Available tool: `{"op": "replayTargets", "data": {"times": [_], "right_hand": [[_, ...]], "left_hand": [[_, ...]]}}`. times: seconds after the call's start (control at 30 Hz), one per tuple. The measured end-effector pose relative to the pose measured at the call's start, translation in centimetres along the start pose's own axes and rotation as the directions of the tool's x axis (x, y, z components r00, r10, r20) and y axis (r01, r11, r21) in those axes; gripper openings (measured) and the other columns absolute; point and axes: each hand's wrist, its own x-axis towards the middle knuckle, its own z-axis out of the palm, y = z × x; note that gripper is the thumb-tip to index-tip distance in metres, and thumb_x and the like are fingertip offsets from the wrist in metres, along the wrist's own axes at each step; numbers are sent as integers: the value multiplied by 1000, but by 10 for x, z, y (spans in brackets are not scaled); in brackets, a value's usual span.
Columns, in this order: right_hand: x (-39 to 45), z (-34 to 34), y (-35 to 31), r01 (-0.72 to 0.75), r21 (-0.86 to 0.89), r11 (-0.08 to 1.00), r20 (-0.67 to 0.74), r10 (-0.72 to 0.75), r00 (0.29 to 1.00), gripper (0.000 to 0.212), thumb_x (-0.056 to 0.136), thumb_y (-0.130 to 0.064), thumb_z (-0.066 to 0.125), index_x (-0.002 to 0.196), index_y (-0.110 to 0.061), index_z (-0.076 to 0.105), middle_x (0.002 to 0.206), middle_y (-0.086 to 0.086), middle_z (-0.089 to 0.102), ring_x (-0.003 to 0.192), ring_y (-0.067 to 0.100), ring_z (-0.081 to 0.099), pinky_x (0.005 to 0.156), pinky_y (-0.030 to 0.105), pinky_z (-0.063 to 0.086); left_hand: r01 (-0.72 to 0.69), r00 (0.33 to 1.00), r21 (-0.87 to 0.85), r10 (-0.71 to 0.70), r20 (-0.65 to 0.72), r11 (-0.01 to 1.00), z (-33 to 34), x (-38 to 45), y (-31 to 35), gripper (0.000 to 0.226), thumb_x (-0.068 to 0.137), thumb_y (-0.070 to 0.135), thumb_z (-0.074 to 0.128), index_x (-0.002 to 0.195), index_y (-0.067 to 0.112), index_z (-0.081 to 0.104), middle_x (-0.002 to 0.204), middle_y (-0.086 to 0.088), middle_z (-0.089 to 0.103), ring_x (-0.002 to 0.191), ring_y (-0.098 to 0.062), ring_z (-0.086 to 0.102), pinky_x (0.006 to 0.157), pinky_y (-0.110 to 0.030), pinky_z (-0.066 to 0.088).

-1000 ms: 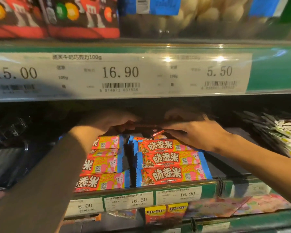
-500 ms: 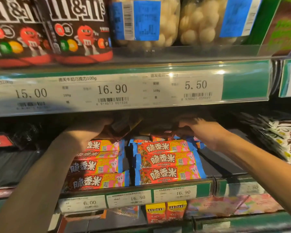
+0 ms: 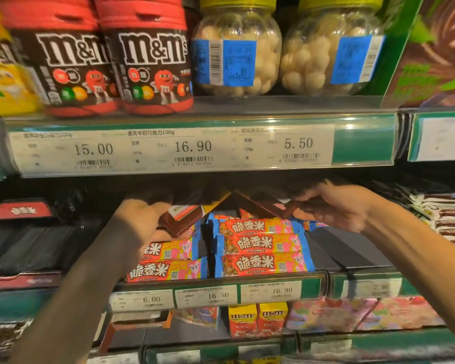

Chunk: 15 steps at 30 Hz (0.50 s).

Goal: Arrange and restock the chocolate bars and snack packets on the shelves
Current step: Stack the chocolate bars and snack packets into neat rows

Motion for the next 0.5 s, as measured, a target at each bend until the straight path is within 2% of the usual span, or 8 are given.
{"op": "replayTargets", "data": {"times": [0.07,0.13,0.23,0.33,0.43,0.5], "right_hand": [[-16,-5,1,-17,10,1000,-1,17,1000,17,93,11,44,91,-1,56,88,20,68,80,25,66,63,25,59],[-30,-8,4,-31,16,999,35,30,999,21,93,11,44,100,1,60,97,24,70,86,28,67,64,28,60],[-50,-14,18,-64,48,997,90,59,994,24,92,12,44,97,1,65,102,26,69,85,28,68,63,28,60],[-70,-26,33,-72,153,986,77,61,995,20,85,13,52,98,6,65,103,25,71,81,27,70,65,30,61],[-91,-45,50,-7,180,984,97,-11,995,44,67,15,68,111,11,64,114,29,67,90,31,69,73,34,62],[-106,-63,61,51,182,982,64,-63,996,58,62,15,74,118,5,61,112,26,69,91,30,70,74,38,62]], "left_hand": [[-14,998,-72,18,62,997,1,-10,-4,17,94,11,61,90,-4,57,84,-23,72,75,-36,73,70,-48,60],[-59,991,-82,68,117,995,5,-23,-7,7,94,9,60,95,3,62,83,-15,74,69,-28,73,56,-40,60],[-104,979,-132,124,160,986,11,-37,-15,15,91,8,59,95,20,67,81,-2,76,70,-22,73,51,-37,58],[-109,972,-197,146,182,974,25,-54,-23,21,86,6,61,97,22,71,87,-6,76,75,-27,74,50,-39,57],[-79,979,-228,119,167,970,49,-78,-28,21,85,1,61,96,15,70,82,-10,75,69,-29,72,44,-41,57],[-64,985,-247,100,137,967,66,-93,-36,20,89,-2,59,94,14,69,80,-12,74,69,-34,70,42,-41,56]]}}
